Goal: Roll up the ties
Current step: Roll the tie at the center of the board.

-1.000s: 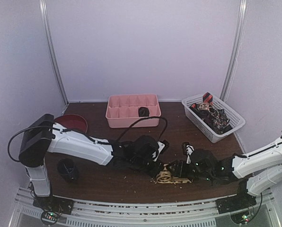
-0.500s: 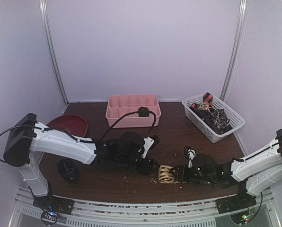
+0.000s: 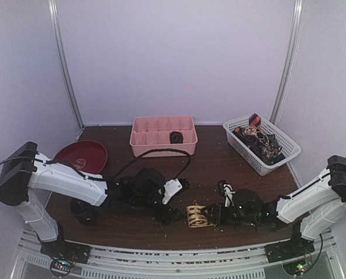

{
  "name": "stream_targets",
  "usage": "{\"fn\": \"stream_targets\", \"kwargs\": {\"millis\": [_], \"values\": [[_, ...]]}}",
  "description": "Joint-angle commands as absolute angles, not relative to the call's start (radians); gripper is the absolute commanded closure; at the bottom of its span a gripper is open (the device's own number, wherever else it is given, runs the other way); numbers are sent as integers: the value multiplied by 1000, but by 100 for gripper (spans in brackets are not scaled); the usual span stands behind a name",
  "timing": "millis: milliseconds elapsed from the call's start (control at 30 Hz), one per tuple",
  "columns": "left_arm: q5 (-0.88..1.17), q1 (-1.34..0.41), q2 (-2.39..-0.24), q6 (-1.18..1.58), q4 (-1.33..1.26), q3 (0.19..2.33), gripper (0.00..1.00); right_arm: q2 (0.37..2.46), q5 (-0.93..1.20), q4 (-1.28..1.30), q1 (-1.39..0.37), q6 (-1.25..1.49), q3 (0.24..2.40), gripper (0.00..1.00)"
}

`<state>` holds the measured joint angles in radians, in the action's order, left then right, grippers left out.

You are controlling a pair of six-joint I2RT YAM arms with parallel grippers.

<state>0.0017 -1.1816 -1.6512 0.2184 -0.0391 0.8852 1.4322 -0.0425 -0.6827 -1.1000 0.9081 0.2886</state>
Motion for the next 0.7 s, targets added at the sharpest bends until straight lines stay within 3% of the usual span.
{"fn": "stream_targets", "kwargs": {"millis": [0, 667], "values": [[13, -1181, -1588, 142, -96, 834, 18, 1504, 24, -734, -1106, 867, 333, 67], [199, -1183, -1800, 102, -262, 892, 15, 1528, 25, -740, -1112, 855, 356, 68]]}}
